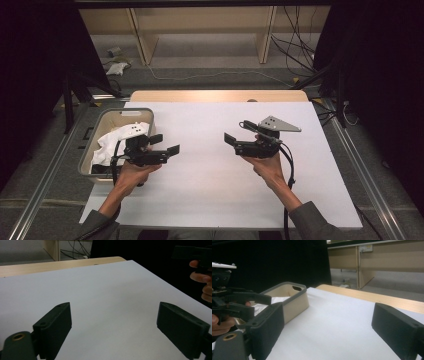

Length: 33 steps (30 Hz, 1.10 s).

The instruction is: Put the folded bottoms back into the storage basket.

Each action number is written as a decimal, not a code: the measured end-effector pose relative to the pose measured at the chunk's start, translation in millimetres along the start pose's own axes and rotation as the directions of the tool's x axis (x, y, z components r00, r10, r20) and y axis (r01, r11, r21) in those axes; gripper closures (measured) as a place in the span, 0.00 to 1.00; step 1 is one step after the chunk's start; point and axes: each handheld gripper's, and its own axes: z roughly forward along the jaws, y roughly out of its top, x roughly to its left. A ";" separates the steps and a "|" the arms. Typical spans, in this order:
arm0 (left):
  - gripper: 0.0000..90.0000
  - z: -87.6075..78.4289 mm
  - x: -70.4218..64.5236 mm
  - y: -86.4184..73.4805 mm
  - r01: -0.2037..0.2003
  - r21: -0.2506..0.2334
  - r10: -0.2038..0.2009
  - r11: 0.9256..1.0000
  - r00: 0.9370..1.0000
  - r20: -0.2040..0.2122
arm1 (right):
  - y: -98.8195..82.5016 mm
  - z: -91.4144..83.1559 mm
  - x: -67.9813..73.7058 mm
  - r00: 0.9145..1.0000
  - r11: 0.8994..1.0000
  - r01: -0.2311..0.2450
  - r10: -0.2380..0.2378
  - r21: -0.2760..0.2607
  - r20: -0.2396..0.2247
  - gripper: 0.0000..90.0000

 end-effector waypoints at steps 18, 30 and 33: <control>0.11 -2.5 -10.0 -16.7 -0.034 -0.038 0.034 0.999 0.999 0.010 | -14.0 -13.8 -3.1 1.000 1.000 -0.003 0.003 0.013 0.013 0.13; 0.11 -5.0 -11.1 -27.6 -0.065 -0.034 0.066 0.997 0.998 0.023 | -22.9 -23.9 2.7 1.000 1.000 0.014 -0.015 0.024 0.017 0.14; 0.11 -6.1 -11.8 -28.7 -0.070 -0.042 0.070 0.997 0.997 0.022 | -23.7 -25.5 3.0 1.000 1.000 0.018 -0.018 0.023 0.017 0.14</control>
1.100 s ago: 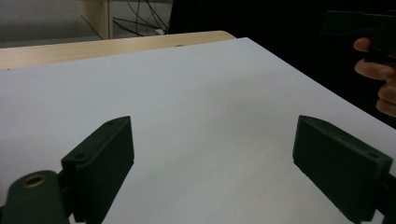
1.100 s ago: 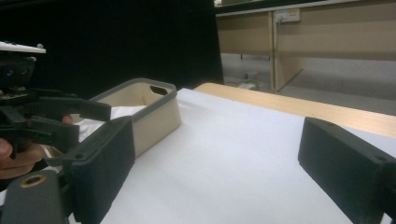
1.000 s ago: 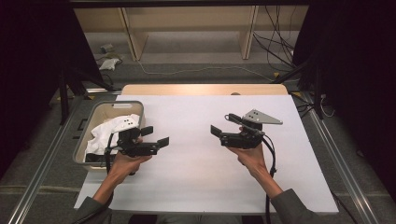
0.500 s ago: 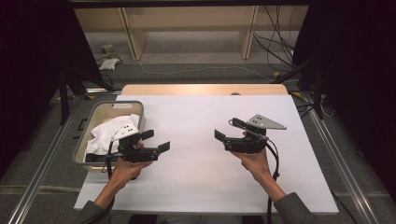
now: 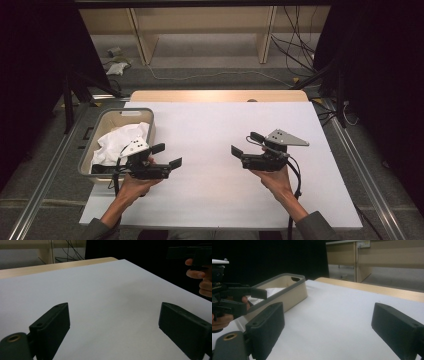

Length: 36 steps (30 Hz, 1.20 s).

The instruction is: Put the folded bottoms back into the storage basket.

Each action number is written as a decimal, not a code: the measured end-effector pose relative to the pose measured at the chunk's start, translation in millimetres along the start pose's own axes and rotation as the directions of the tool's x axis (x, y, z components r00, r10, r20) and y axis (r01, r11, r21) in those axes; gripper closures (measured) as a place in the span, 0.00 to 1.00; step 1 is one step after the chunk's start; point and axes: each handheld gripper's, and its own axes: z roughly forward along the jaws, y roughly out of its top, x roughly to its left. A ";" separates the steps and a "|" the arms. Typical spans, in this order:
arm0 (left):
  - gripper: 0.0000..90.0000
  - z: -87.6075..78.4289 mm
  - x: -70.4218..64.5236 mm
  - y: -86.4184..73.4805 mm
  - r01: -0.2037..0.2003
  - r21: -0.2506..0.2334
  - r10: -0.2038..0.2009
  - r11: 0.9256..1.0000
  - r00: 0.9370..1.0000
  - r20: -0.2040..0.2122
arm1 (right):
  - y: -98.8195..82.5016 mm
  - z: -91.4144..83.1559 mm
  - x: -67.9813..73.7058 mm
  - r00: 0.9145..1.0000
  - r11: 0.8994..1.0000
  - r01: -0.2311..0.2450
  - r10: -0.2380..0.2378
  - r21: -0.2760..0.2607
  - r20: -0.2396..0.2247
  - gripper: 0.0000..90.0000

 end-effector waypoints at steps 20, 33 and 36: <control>0.11 -10.2 -13.3 -9.4 -0.030 -0.018 0.030 0.999 0.999 0.014 | -12.8 -18.1 4.5 1.000 1.000 -0.001 0.001 0.006 0.003 0.14; 0.11 -16.5 -18.6 -14.1 -0.028 -0.012 0.028 1.000 0.999 0.024 | -21.8 -33.2 5.2 1.000 1.000 -0.001 0.001 -0.005 0.019 0.14; 0.11 -18.6 -20.8 -16.1 -0.022 -0.016 0.022 1.000 1.000 0.022 | -23.4 -36.7 5.8 1.000 1.000 -0.002 0.002 -0.003 0.023 0.14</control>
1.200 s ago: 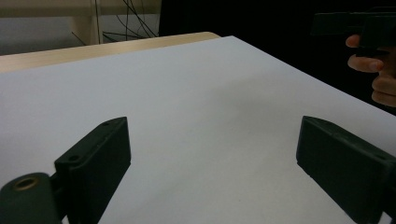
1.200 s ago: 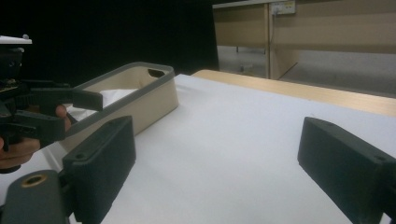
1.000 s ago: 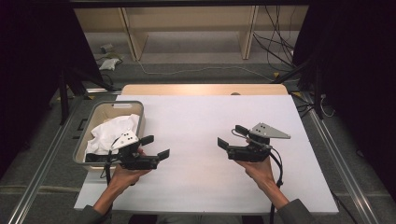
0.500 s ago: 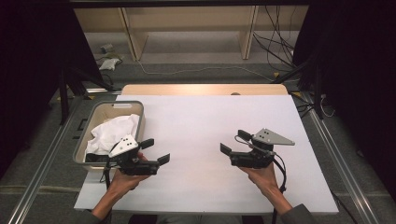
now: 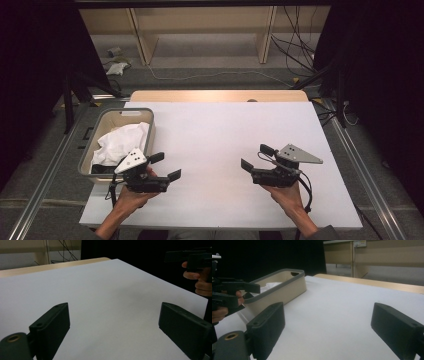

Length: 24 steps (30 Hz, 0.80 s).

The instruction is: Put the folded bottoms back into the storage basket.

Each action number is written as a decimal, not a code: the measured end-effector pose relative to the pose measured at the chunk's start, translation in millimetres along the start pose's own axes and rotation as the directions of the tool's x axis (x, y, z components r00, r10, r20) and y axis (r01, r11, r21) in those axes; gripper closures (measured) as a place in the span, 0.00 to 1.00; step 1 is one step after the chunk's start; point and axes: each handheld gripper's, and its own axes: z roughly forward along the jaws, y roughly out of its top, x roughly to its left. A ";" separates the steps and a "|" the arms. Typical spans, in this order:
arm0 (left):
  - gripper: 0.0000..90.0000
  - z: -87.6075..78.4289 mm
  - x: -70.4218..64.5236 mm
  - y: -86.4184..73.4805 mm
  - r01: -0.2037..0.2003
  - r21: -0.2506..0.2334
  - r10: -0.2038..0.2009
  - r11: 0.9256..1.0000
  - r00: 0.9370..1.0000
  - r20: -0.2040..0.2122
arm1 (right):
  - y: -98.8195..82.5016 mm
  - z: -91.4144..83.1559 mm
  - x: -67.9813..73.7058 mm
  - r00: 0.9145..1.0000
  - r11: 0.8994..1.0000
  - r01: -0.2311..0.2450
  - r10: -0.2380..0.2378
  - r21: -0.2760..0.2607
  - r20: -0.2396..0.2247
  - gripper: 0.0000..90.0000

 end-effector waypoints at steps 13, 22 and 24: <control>0.10 -7.7 -6.3 -4.3 -0.014 0.007 0.014 1.000 1.000 0.005 | -8.0 -21.3 5.3 1.000 1.000 0.003 -0.003 0.000 0.021 0.14; 0.09 -10.5 -9.6 -6.2 -0.021 0.007 0.021 1.000 1.000 -0.004 | -11.1 -32.0 5.4 0.999 1.000 0.006 -0.006 0.000 0.045 0.14; 0.07 -14.1 -9.9 -6.8 -0.014 0.003 0.014 1.000 1.000 -0.012 | -12.0 -33.9 5.5 0.999 1.000 0.002 -0.002 0.001 0.051 0.14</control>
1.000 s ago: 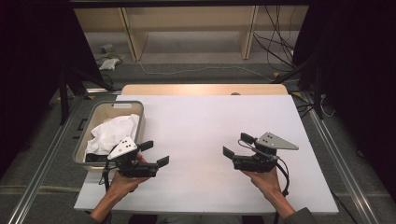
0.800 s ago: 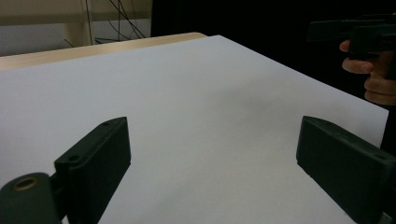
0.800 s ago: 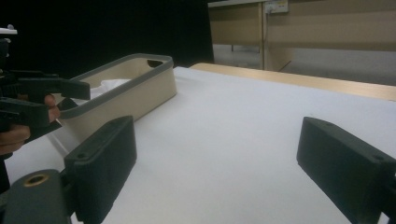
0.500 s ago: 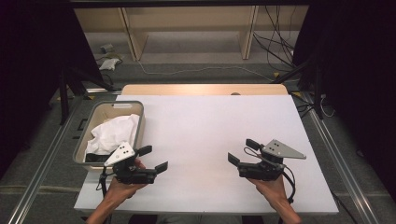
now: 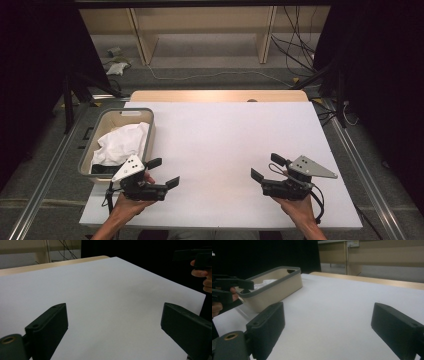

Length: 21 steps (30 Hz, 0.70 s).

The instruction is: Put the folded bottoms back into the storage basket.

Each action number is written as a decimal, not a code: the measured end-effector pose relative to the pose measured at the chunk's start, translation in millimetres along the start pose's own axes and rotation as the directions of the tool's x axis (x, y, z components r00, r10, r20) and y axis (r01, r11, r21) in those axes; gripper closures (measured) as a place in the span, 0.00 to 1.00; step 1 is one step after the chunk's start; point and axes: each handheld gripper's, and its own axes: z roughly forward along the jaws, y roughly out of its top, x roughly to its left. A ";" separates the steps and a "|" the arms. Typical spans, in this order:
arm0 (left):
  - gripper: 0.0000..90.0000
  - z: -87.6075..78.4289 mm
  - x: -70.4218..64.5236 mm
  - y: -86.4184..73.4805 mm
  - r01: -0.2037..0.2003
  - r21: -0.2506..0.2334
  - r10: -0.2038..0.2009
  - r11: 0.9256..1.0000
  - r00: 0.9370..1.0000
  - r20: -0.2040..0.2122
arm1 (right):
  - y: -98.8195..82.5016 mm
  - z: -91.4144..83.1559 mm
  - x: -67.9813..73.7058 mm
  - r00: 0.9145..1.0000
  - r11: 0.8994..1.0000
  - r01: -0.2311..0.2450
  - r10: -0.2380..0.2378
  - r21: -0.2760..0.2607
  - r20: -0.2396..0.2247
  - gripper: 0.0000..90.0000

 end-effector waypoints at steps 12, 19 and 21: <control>0.04 -11.4 0.9 -2.1 0.011 -0.006 -0.012 1.000 1.000 -0.013 | -4.1 -15.7 0.1 1.000 1.000 0.000 -0.001 0.007 0.027 0.12; 0.03 -17.9 2.4 -2.9 0.015 -0.015 -0.015 1.000 1.000 -0.020 | -6.9 -24.3 -0.8 0.999 1.000 -0.002 0.001 0.007 0.044 0.11; 0.03 -18.6 2.6 -2.9 0.014 -0.017 -0.015 1.000 1.000 -0.022 | -7.1 -25.3 -0.9 0.999 1.000 0.000 0.000 0.006 0.044 0.11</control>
